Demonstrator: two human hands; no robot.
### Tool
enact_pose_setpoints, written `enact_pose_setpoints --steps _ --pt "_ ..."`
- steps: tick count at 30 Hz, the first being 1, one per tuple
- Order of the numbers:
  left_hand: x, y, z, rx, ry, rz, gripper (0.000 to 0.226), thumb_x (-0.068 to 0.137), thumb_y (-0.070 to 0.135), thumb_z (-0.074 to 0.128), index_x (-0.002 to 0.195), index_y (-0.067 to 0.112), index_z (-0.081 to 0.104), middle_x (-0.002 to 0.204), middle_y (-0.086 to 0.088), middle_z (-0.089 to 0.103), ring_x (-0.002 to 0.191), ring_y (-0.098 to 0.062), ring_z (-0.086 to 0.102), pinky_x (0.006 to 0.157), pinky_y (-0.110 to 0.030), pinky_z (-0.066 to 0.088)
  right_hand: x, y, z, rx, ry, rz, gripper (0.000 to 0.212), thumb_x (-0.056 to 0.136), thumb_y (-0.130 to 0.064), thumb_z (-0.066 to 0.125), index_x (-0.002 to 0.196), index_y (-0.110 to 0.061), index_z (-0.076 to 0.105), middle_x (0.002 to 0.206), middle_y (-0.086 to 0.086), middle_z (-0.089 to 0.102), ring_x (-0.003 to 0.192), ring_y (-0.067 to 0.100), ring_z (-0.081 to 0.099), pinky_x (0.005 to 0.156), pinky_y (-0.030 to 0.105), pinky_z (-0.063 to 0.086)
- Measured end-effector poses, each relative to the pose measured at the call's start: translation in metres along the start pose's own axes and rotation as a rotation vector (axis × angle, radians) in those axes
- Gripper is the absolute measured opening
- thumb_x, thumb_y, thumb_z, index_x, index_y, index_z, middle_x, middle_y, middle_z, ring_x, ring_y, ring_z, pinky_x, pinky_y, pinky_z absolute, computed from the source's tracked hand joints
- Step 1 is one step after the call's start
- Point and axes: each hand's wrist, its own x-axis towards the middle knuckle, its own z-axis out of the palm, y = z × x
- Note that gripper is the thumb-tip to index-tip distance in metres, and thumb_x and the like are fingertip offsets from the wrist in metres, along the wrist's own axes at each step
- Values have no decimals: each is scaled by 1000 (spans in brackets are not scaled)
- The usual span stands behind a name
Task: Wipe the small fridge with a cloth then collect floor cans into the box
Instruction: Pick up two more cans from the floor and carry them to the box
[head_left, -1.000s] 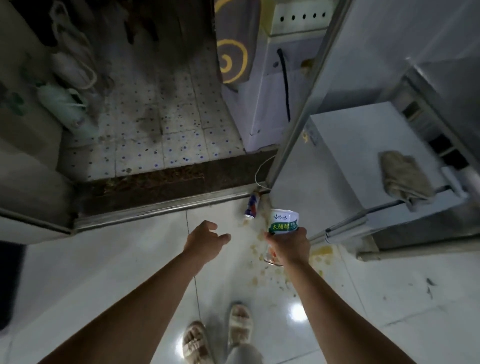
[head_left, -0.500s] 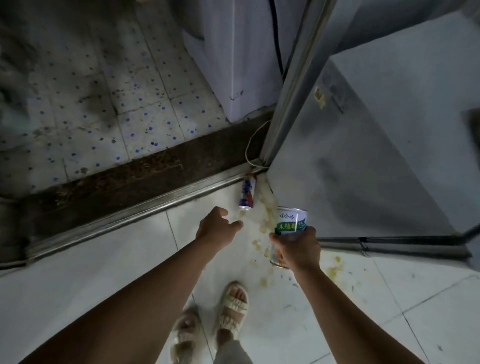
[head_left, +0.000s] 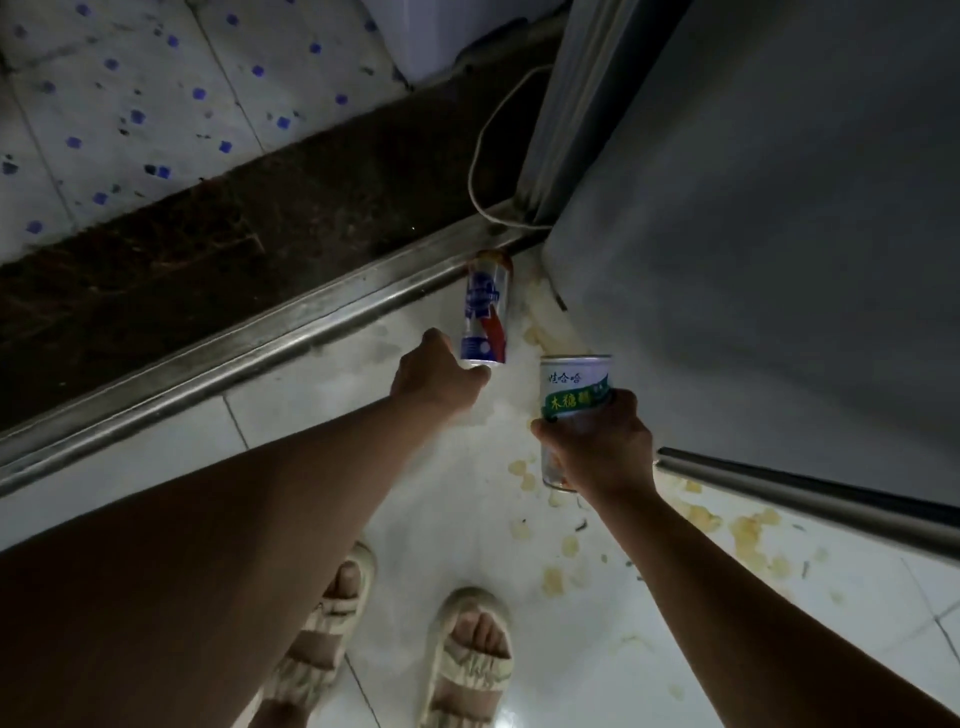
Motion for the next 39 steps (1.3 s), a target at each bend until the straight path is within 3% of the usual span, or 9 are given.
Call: enact_pose_setpoints --steps 5,10,16,20,28,33,39 --pt "67 -13 48 -22 39 -4 69 80 44 68 132 12 37 130 -14 54 110 -32 57 78 -33 45 46 29 44 16 19 30 75 70 -37 78 125 -7 37 119 10 57 108 29 57 85 37 51" --pt "117 -9 80 -42 146 69 75 76 42 72 132 6 37 132 -16 49 119 -34 50 96 -43 46 75 50 76 59 51 44 73 69 -35 77 125 -11 38 118 8 57 104 27 58 86 40 54" --pt "137 -12 107 -45 257 127 76 70 34 78 129 9 37 125 -15 48 114 -34 50 93 -45 48 92 61 94 75 83 54 72 68 -36 77 124 -12 38 115 5 57 101 25 58 83 38 55" --pt "134 -12 104 16 193 87 81 70 38 76 133 8 36 128 -13 46 118 -31 46 94 -40 46 84 60 87 86 76 59 71 68 -33 78 123 -12 38 116 6 57 103 26 58 84 42 55" --pt "49 -23 19 50 165 66 79 70 39 77 130 5 41 124 -15 49 104 -29 54 75 -32 44 24 9 37 92 75 68 68 69 -32 79 121 -10 40 115 6 59 104 27 59 83 40 55" --pt "-27 -17 -60 -50 118 34 78 69 34 80 132 9 43 126 -14 54 107 -29 58 88 -38 51 -44 -39 -6 145 77 100 68 68 -33 80 119 -11 41 114 7 59 96 24 59 72 30 51" --pt "-139 8 -146 -54 90 79 79 68 33 80 132 9 42 126 -13 54 108 -28 58 89 -41 51 -141 -95 -69 230 90 161 68 68 -33 81 119 -12 42 113 7 60 97 24 59 72 31 51"
